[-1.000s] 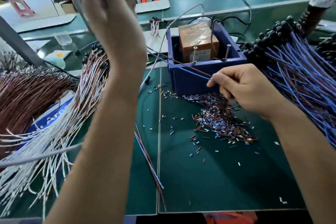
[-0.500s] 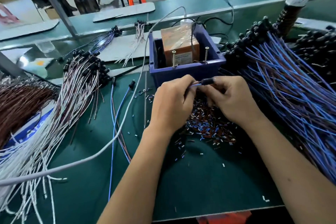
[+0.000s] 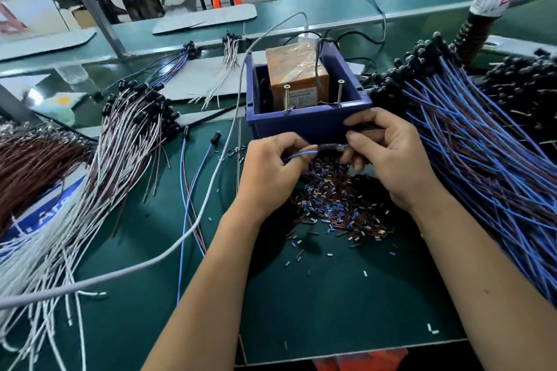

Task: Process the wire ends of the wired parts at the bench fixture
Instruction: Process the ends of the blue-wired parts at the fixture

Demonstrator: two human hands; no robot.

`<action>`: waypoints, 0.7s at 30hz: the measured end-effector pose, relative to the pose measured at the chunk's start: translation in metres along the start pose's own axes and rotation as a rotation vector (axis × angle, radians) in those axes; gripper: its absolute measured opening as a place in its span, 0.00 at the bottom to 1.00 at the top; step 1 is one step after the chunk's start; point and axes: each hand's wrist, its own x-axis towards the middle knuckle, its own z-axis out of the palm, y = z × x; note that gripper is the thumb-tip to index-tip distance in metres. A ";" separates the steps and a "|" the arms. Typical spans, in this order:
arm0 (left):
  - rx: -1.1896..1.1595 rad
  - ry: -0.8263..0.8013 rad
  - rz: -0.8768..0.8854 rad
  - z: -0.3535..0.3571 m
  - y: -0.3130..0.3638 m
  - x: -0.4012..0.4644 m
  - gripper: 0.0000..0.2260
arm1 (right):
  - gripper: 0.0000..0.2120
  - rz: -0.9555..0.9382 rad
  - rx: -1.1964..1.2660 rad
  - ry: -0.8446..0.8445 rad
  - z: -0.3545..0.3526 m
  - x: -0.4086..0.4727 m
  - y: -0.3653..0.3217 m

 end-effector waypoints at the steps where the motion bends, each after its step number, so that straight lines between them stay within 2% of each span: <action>1: -0.039 -0.024 -0.027 -0.001 0.000 0.001 0.08 | 0.07 -0.010 -0.008 -0.013 -0.001 0.000 0.000; 10: -0.191 -0.173 -0.117 -0.004 0.002 0.000 0.06 | 0.08 -0.004 0.002 -0.019 -0.005 0.000 -0.001; 21: -0.316 -0.262 -0.139 -0.008 0.003 -0.002 0.07 | 0.12 0.047 0.119 -0.094 -0.010 -0.002 -0.003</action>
